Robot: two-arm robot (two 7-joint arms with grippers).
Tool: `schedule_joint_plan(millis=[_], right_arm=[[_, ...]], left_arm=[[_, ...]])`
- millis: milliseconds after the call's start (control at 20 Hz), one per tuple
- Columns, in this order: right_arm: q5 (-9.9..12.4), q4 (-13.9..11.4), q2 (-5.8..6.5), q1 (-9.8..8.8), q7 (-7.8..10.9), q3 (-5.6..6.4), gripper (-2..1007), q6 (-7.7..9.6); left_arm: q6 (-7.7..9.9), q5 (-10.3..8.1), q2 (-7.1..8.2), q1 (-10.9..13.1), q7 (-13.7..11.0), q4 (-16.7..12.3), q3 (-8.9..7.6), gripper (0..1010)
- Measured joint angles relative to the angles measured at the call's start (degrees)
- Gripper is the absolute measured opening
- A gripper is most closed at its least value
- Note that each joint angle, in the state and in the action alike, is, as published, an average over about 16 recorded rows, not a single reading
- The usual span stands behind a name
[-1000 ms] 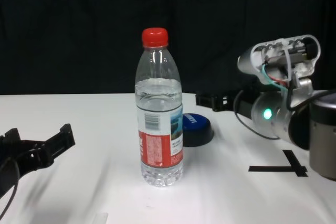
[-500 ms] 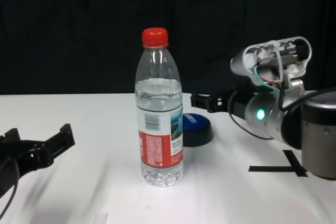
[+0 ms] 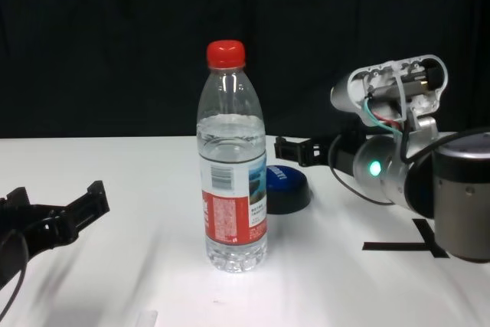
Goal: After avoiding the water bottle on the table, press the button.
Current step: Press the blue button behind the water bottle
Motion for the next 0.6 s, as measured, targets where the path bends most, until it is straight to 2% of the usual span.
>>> schedule_joint_plan(millis=[600], right_arm=[[-0.6,1.5,-0.31,0.46,-0.32,-0.37,1003,0.56]], left_arm=[[0.00,0.00,0.00,0.0,0.0,0.0,0.00,1003]])
